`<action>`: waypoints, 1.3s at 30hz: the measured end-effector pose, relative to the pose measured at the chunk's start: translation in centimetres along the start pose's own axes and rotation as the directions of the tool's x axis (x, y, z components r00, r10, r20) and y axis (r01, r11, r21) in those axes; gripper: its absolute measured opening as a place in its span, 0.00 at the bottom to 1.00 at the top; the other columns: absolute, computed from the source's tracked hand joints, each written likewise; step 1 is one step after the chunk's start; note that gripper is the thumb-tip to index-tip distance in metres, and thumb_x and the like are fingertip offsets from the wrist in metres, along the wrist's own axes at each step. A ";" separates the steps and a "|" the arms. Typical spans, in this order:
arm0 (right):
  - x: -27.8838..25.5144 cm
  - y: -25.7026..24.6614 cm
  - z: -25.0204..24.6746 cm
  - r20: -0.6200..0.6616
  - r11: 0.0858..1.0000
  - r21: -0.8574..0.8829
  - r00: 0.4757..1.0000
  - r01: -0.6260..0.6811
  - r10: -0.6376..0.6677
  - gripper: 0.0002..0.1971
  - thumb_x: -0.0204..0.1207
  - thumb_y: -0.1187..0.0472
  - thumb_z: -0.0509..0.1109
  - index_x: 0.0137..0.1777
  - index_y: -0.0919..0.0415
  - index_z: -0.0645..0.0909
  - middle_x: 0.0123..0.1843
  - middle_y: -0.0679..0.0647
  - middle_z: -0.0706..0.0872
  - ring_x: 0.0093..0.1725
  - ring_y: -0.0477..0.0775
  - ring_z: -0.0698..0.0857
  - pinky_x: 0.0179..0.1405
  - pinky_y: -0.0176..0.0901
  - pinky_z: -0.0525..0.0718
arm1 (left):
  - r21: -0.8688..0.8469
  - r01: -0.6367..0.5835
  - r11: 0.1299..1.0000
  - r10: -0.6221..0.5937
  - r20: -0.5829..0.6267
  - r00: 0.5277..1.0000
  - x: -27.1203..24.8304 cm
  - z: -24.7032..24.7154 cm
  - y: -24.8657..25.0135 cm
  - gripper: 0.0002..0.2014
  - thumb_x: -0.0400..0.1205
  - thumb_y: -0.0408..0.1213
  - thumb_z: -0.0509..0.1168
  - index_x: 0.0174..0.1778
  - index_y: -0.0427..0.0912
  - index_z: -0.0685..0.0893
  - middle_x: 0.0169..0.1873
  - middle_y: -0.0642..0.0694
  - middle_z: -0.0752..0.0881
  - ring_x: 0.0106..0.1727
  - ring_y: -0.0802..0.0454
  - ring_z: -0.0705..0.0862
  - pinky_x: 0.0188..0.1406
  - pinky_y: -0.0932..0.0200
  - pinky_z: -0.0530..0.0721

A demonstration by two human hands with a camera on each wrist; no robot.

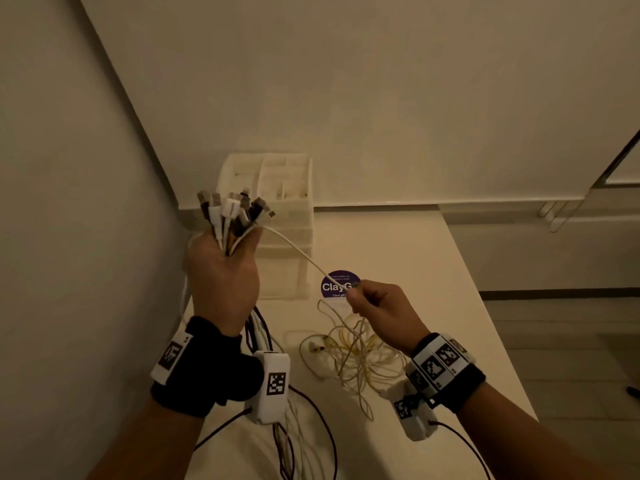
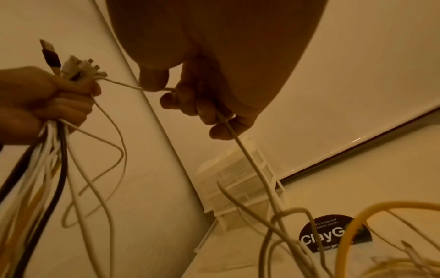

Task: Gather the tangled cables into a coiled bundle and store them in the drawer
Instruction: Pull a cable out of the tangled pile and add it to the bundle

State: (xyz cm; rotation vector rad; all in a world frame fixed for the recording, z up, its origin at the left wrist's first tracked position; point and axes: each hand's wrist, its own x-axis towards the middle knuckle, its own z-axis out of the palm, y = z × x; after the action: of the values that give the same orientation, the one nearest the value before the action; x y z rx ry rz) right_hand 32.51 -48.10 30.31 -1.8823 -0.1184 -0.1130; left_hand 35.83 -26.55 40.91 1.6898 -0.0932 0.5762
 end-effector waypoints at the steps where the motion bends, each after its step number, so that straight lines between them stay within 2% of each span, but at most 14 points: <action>1: 0.0 0.2 0.4 0.026 1.000 -0.013 1.000 0.005 -0.005 0.21 0.80 0.49 0.67 0.31 0.62 0.76 0.28 0.53 0.76 0.31 0.48 0.73 0.34 0.37 0.72 | -0.017 0.001 1.000 -0.002 -0.033 0.999 0.1 -0.3 0.0 0.12 0.79 0.34 0.72 0.45 0.60 0.86 0.43 0.60 0.88 0.43 0.67 0.85 0.47 0.62 0.83; 4: 0.7 1.1 1.0 0.020 0.999 -0.016 0.999 -0.047 0.048 0.18 0.83 0.53 0.65 0.30 0.56 0.77 0.26 0.44 0.76 0.30 0.44 0.74 0.36 0.40 0.74 | -0.085 0.037 0.996 -0.051 -0.163 0.985 0.9 -1.2 -0.7 0.06 0.77 0.38 0.74 0.49 0.47 0.91 0.47 0.43 0.91 0.46 0.56 0.88 0.47 0.42 0.87; 6: 0.8 1.7 1.3 0.027 0.997 -0.013 0.997 -0.078 0.078 0.18 0.83 0.53 0.65 0.31 0.58 0.76 0.27 0.44 0.76 0.30 0.45 0.74 0.37 0.45 0.75 | -0.084 0.040 0.996 -0.060 -0.245 0.968 1.5 -2.2 -1.1 0.11 0.76 0.42 0.73 0.52 0.45 0.90 0.47 0.43 0.91 0.51 0.44 0.89 0.50 0.33 0.87; 10: 0.3 1.6 1.4 -0.032 0.983 0.107 0.988 -0.146 0.150 0.31 0.74 0.42 0.69 0.33 0.73 0.67 0.30 0.60 0.67 0.31 0.54 0.70 0.33 0.50 0.75 | 0.005 0.014 1.000 -0.012 -0.240 0.971 1.6 -3.4 -1.5 0.12 0.79 0.38 0.71 0.55 0.37 0.88 0.48 0.45 0.89 0.51 0.51 0.87 0.54 0.52 0.84; 13: 0.6 -0.3 0.8 -0.027 0.966 0.218 0.989 -0.137 0.146 0.26 0.74 0.58 0.74 0.29 0.75 0.63 0.28 0.61 0.63 0.30 0.57 0.64 0.31 0.42 0.68 | 0.148 -0.010 0.989 0.030 -0.134 0.990 0.8 -3.2 -1.9 0.09 0.79 0.38 0.73 0.53 0.40 0.88 0.44 0.50 0.88 0.45 0.58 0.86 0.46 0.62 0.80; 16: 1.4 -3.1 0.1 0.000 0.974 0.219 0.998 -0.060 0.062 0.23 0.74 0.68 0.73 0.24 0.74 0.65 0.25 0.61 0.64 0.26 0.51 0.68 0.33 0.34 0.73 | 0.157 -0.059 0.986 0.021 0.234 0.972 -1.1 -1.0 -1.8 0.12 0.76 0.35 0.75 0.47 0.59 0.88 0.38 0.65 0.87 0.40 0.71 0.85 0.42 0.72 0.81; 18: 1.9 -4.9 -0.2 0.012 0.970 0.243 1.000 0.009 -0.012 0.24 0.69 0.61 0.74 0.24 0.75 0.65 0.24 0.67 0.65 0.26 0.54 0.69 0.33 0.41 0.72 | 0.233 -0.073 0.970 -0.036 0.433 0.901 -2.9 0.9 -2.0 0.09 0.75 0.35 0.75 0.45 0.55 0.90 0.36 0.61 0.88 0.38 0.68 0.85 0.39 0.69 0.80; 20: 1.8 -6.1 -0.5 -0.008 0.962 0.266 0.998 0.066 -0.066 0.26 0.66 0.54 0.73 0.25 0.76 0.68 0.24 0.70 0.69 0.28 0.56 0.69 0.32 0.44 0.70 | 0.286 -0.112 0.952 -0.039 0.473 0.880 -4.0 2.2 -2.3 0.02 0.77 0.33 0.73 0.43 0.44 0.90 0.35 0.55 0.87 0.37 0.59 0.85 0.36 0.65 0.79; 23: 1.0 -6.0 -1.1 -0.008 0.969 0.237 0.998 0.066 -0.066 0.21 0.72 0.53 0.73 0.29 0.70 0.76 0.26 0.60 0.77 0.29 0.52 0.74 0.32 0.40 0.71 | 0.264 -0.160 0.951 0.046 0.392 0.919 -3.8 2.6 -2.4 0.04 0.77 0.28 0.72 0.45 0.39 0.90 0.36 0.53 0.87 0.40 0.59 0.83 0.35 0.71 0.77; 25: 0.3 -5.2 -1.1 0.040 0.973 0.229 0.998 0.036 -0.046 0.13 0.77 0.56 0.68 0.33 0.62 0.81 0.28 0.46 0.82 0.30 0.44 0.77 0.33 0.37 0.74 | 0.276 -0.155 0.949 0.056 0.334 0.941 -3.0 2.3 -2.0 0.05 0.77 0.31 0.73 0.48 0.38 0.90 0.40 0.49 0.90 0.43 0.58 0.84 0.40 0.63 0.80; 27: -0.3 -3.9 -0.7 0.066 0.984 0.178 0.998 0.006 -0.018 0.14 0.79 0.56 0.67 0.34 0.60 0.82 0.28 0.45 0.81 0.29 0.45 0.76 0.33 0.36 0.75 | 0.238 -0.146 0.960 0.078 0.274 0.959 -2.1 1.8 -1.2 0.07 0.78 0.32 0.73 0.50 0.38 0.90 0.45 0.48 0.90 0.46 0.54 0.87 0.47 0.58 0.84; 31: -1.1 -0.1 0.1 0.057 0.991 0.111 0.996 -0.069 0.063 0.16 0.83 0.60 0.66 0.32 0.59 0.80 0.27 0.48 0.79 0.28 0.45 0.77 0.33 0.40 0.76 | 0.205 -0.155 0.966 0.147 0.054 0.988 0.2 -0.3 0.7 0.07 0.78 0.32 0.72 0.50 0.35 0.89 0.44 0.51 0.87 0.43 0.61 0.86 0.42 0.81 0.74; 36: 0.0 1.5 1.1 0.067 0.987 0.109 0.992 -0.118 0.111 0.15 0.84 0.63 0.65 0.34 0.59 0.81 0.30 0.48 0.81 0.31 0.48 0.80 0.36 0.41 0.80 | 0.168 -0.170 0.971 0.173 0.001 0.985 0.4 -1.6 1.7 0.08 0.79 0.34 0.72 0.52 0.38 0.89 0.46 0.44 0.90 0.51 0.52 0.88 0.47 0.61 0.83; 39: 0.2 3.0 1.8 0.108 0.989 0.046 0.985 -0.137 0.132 0.16 0.85 0.59 0.63 0.34 0.57 0.81 0.30 0.49 0.80 0.29 0.45 0.79 0.37 0.43 0.82 | 0.057 -0.194 0.979 0.201 -0.151 0.968 1.3 -3.0 2.5 0.08 0.79 0.35 0.71 0.49 0.37 0.90 0.38 0.45 0.89 0.41 0.56 0.89 0.40 0.61 0.82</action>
State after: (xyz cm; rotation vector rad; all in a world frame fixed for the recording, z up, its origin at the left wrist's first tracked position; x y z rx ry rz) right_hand 33.19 -47.29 27.00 -1.8372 -0.0647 0.0807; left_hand 35.11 -23.92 44.00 1.6801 -0.1389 0.8630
